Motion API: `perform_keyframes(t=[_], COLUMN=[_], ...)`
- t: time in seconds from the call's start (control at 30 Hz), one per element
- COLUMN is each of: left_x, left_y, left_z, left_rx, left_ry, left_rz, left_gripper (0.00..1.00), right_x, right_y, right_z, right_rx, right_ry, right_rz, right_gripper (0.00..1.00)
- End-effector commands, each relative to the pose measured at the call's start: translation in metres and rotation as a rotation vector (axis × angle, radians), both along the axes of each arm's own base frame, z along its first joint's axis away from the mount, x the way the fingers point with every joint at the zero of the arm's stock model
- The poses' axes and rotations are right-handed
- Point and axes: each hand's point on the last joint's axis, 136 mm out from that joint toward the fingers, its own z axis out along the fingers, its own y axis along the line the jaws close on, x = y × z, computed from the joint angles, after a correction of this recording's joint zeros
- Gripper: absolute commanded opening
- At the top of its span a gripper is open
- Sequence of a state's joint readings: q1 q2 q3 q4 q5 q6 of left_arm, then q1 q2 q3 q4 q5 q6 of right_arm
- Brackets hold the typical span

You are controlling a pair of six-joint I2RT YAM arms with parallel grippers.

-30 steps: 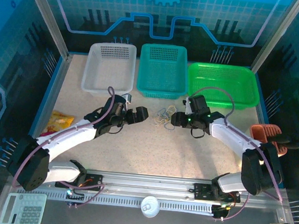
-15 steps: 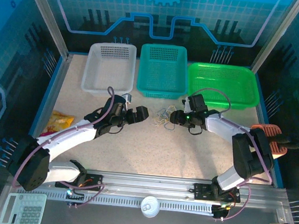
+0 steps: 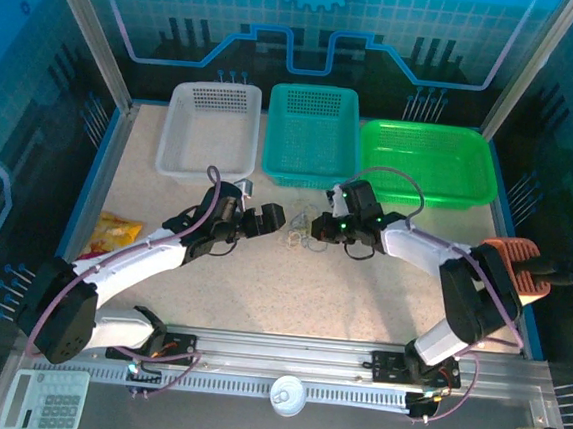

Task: Untangle the cables

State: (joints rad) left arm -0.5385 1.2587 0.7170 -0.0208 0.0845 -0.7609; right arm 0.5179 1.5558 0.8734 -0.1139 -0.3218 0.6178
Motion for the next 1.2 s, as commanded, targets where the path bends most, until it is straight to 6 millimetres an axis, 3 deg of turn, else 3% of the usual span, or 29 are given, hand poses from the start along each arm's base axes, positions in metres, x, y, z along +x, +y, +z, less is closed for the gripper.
perform_keyframes(t=[0.0,0.1,0.3,0.53,0.77,0.93,1.17], left_x=[0.003,0.005,0.005,0.006,0.005,0.002,-0.001], left_y=[-0.002,-0.003,-0.003,-0.005,-0.006,-0.005,-0.002], left_z=[0.001,0.000,0.001,-0.001,-0.007,-0.007,-0.008], left_rx=[-0.007,-0.006,-0.006,0.001,0.007,0.009,0.020], left_ry=[0.003,0.006,0.004,0.008,0.025,0.030,0.032], left_rz=[-0.007,-0.010,-0.010,-0.026,-0.039,-0.045,-0.041], left_gripper=[0.99,0.99,0.99,0.99,0.95,0.93,0.98], right_x=[-0.027,-0.036,-0.035,-0.024,-0.023,-0.035,-0.055], right_y=[0.003,-0.002,-0.024,-0.037,-0.029,-0.016,-0.011], right_z=[0.006,0.008,0.029,0.039,0.024,0.011,-0.004], right_rx=[-0.017,-0.037,-0.110,-0.173,-0.176,-0.168,-0.169], right_ry=[-0.003,-0.011,-0.089,-0.132,-0.101,-0.070,-0.042], right_rz=[0.041,0.037,0.003,-0.017,0.010,0.039,0.042], right_gripper=[0.05,0.21,0.31,0.56,0.57,0.56,0.54])
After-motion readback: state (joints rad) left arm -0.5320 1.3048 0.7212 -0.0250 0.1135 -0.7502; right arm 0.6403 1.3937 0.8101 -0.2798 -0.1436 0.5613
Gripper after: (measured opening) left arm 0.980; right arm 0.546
